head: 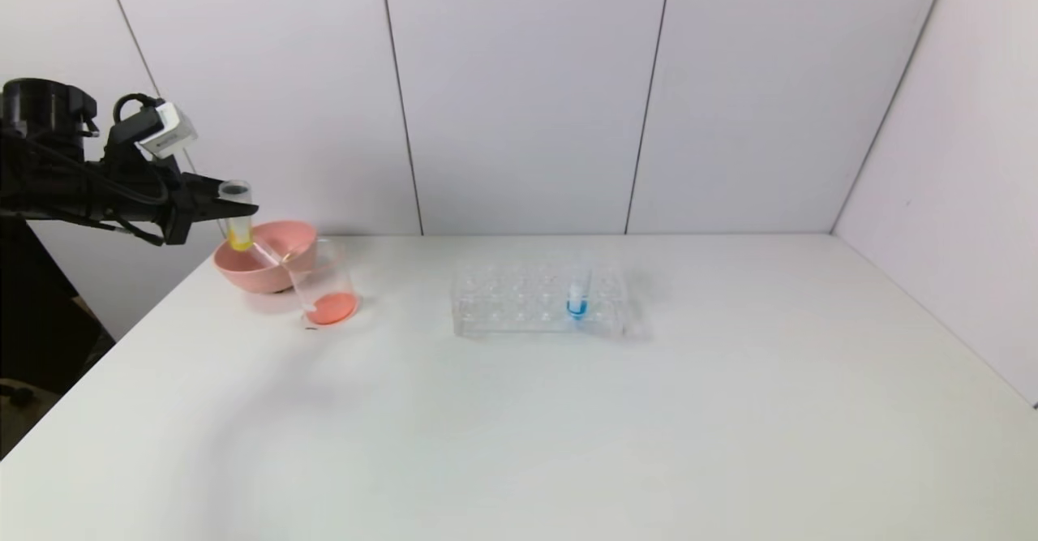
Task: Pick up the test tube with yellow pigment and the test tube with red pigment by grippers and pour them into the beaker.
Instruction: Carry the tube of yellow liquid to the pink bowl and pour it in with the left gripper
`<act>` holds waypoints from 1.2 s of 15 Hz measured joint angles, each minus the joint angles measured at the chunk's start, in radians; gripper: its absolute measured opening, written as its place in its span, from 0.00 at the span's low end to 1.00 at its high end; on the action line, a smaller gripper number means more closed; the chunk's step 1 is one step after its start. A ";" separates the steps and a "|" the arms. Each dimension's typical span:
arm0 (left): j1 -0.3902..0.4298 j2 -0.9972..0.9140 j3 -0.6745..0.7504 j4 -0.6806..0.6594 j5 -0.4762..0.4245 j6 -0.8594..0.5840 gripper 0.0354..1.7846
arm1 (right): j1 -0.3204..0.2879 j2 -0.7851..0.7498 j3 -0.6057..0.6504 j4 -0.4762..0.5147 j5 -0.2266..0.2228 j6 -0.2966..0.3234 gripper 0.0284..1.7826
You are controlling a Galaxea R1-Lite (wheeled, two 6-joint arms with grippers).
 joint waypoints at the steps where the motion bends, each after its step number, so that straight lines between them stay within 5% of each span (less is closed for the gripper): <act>1: 0.001 0.005 -0.036 0.054 0.024 0.042 0.23 | 0.000 0.000 0.000 0.000 0.000 0.000 0.95; 6: -0.003 0.041 -0.186 0.253 0.109 0.205 0.23 | 0.000 0.000 0.000 0.000 0.000 0.000 0.95; 18: -0.046 0.051 -0.231 0.276 0.293 0.323 0.23 | 0.000 0.000 0.000 0.000 0.000 0.000 0.95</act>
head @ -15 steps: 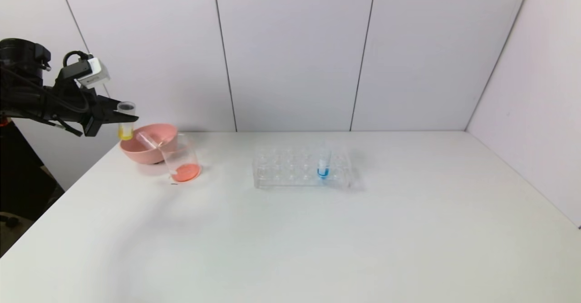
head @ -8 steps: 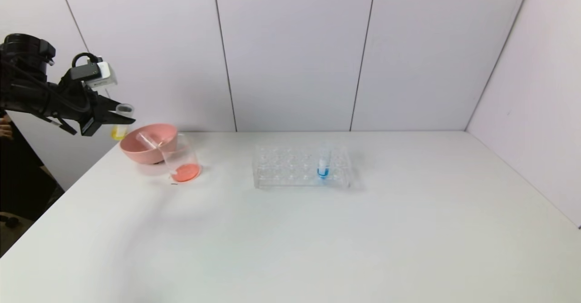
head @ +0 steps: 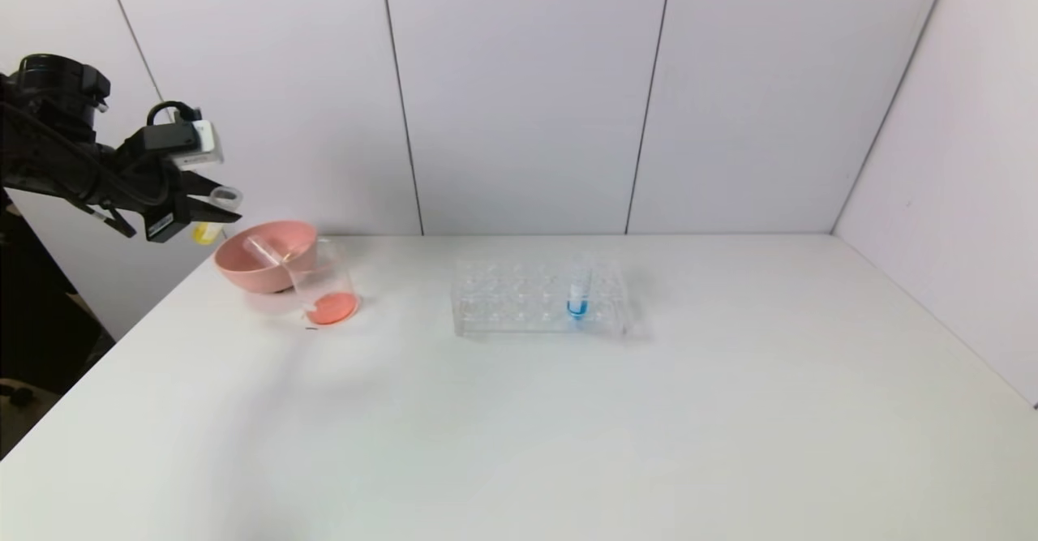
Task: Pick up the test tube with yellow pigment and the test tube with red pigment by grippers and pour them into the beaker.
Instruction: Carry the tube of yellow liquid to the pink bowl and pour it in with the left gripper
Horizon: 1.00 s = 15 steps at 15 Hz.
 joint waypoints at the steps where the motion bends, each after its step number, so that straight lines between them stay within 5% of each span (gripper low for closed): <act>1: -0.007 0.003 0.000 -0.001 0.002 0.005 0.23 | 0.000 0.000 0.000 0.000 0.000 0.000 0.95; 15: -0.050 0.021 -0.002 0.002 0.007 0.173 0.23 | 0.000 0.000 0.000 0.000 0.000 0.000 0.95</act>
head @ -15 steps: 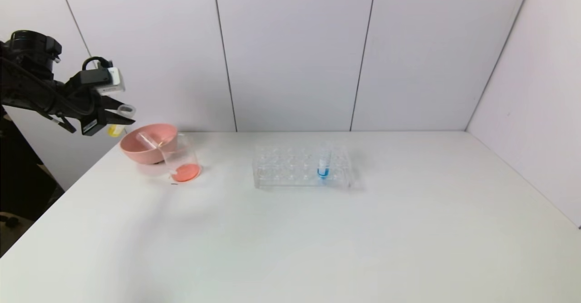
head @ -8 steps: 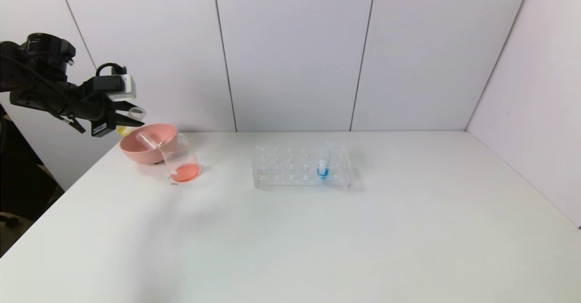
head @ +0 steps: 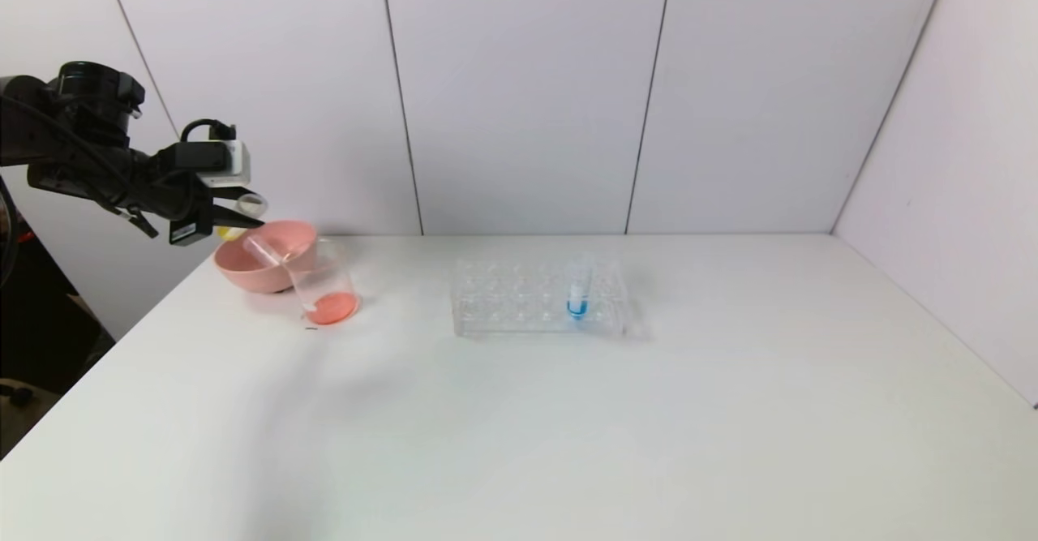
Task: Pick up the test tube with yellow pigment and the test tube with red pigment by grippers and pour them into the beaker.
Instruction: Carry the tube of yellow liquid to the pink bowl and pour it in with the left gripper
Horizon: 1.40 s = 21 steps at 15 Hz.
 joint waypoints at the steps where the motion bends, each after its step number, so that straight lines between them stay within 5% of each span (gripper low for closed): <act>1: -0.003 0.000 0.000 0.000 0.000 0.022 0.23 | 0.000 0.000 0.000 0.000 0.000 0.000 0.95; 21: -0.043 0.004 0.005 -0.001 0.074 0.113 0.23 | 0.000 0.000 0.000 0.001 0.000 0.000 0.95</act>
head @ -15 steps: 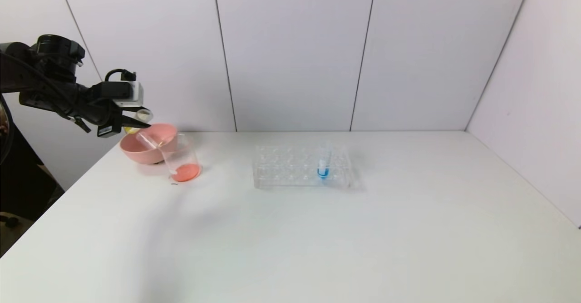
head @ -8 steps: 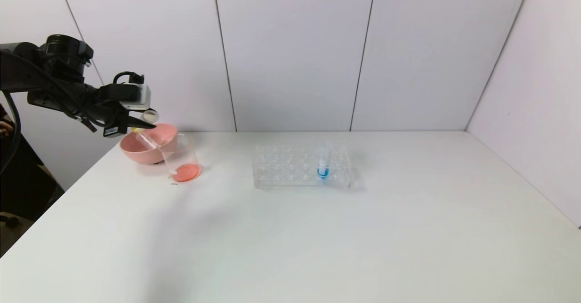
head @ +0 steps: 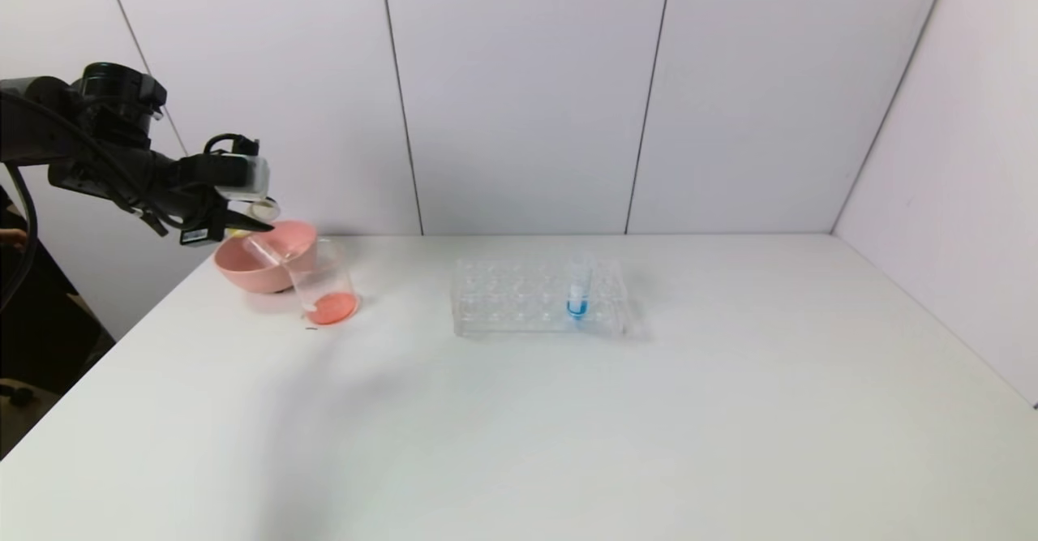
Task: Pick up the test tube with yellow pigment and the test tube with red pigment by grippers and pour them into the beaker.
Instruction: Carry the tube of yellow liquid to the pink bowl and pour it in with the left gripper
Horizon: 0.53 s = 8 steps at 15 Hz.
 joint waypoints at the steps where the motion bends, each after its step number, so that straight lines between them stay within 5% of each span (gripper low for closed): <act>1: -0.002 0.001 0.000 0.000 0.006 0.001 0.23 | 0.000 0.000 0.000 0.000 0.000 0.000 0.95; 8: -0.023 0.010 0.003 -0.006 0.066 0.073 0.23 | 0.000 0.000 0.000 0.000 0.000 0.000 0.95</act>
